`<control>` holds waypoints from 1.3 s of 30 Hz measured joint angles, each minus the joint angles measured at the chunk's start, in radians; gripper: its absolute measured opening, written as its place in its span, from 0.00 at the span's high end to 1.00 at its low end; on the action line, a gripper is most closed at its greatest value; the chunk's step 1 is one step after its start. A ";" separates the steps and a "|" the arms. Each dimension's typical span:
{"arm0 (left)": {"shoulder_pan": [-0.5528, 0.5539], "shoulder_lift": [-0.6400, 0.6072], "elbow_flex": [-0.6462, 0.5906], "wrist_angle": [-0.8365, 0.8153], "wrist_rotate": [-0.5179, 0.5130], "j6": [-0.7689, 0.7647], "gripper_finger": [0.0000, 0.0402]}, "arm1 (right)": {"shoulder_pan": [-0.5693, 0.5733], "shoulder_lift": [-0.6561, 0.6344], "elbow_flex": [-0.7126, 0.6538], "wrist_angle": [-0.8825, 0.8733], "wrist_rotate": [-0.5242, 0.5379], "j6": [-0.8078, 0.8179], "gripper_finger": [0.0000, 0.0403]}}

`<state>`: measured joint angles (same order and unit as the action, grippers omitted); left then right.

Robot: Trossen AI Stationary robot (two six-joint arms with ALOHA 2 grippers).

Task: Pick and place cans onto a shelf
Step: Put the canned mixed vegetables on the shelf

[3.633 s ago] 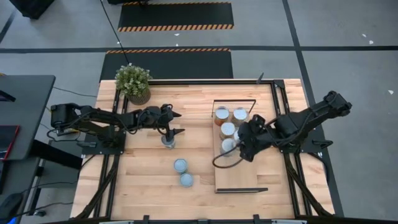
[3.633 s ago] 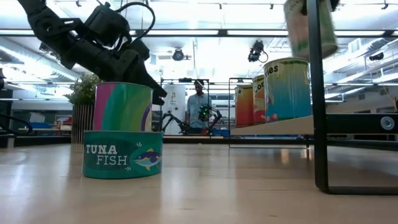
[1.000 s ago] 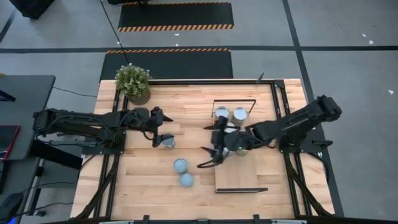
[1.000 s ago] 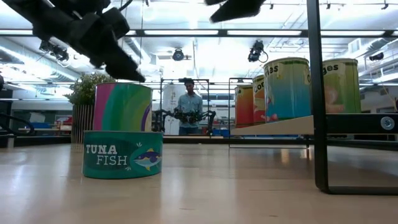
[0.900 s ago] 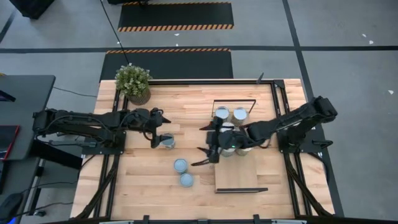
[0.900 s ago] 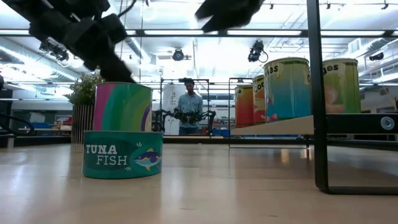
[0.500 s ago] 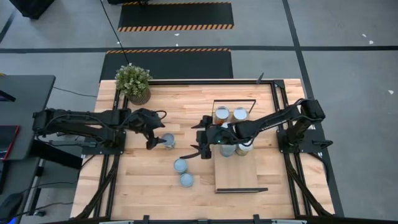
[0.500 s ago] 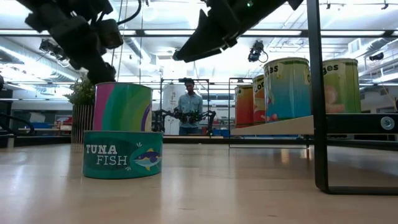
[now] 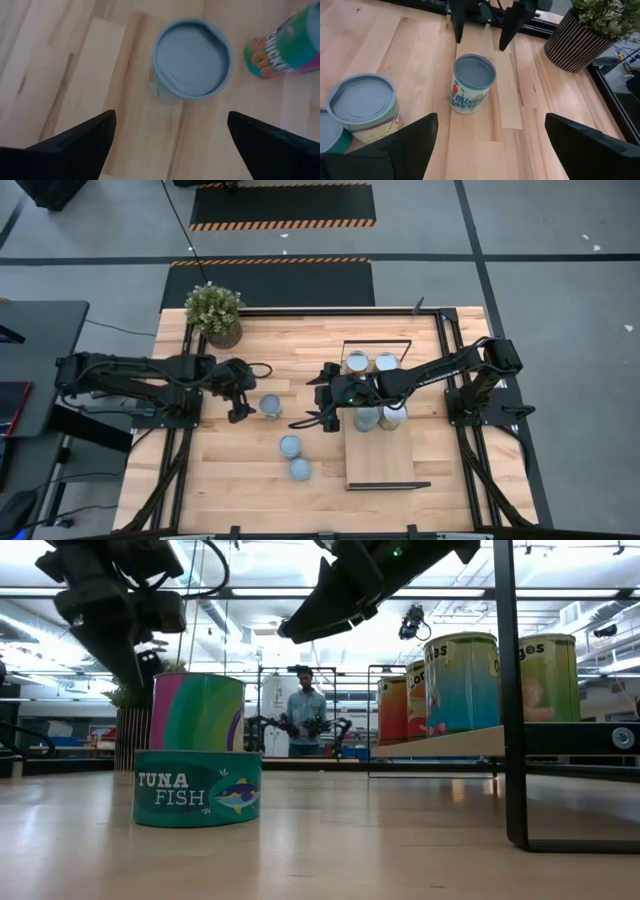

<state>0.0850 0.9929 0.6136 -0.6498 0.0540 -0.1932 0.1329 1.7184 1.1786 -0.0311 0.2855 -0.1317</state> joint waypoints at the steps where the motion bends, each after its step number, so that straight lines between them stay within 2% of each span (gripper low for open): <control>1: -0.011 0.016 0.000 0.000 -0.006 -0.001 0.03 | 0.000 0.000 0.000 0.000 0.000 0.000 0.07; 7: -0.080 0.119 0.000 0.011 -0.058 -0.005 0.03 | 0.000 0.000 0.000 0.002 0.000 0.001 0.07; 13: -0.135 0.229 -0.001 0.095 -0.175 -0.010 0.03 | 0.000 -0.001 0.000 0.010 0.000 0.004 0.07; 19: -0.146 0.316 -0.001 0.216 -0.181 -0.004 0.03 | 0.001 -0.001 0.000 0.010 0.000 0.006 0.07; 25: -0.146 0.345 -0.001 0.266 -0.181 -0.025 0.04 | 0.001 -0.001 0.000 0.009 0.000 0.033 0.07; 31: -0.146 0.346 -0.001 0.302 -0.181 -0.037 0.14 | 0.008 -0.012 0.000 -0.028 0.005 0.035 0.07; 35: -0.142 0.346 0.012 0.297 -0.181 -0.039 0.25 | 0.026 -0.081 0.001 -0.055 0.019 0.030 0.07; 39: -0.144 0.346 0.073 0.245 -0.181 -0.039 0.33 | 0.056 -0.163 0.001 -0.143 0.111 0.046 0.07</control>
<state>-0.0589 1.3388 0.6865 -0.4053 -0.1272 -0.2320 0.1887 1.5553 1.1801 -0.1744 0.3964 -0.0855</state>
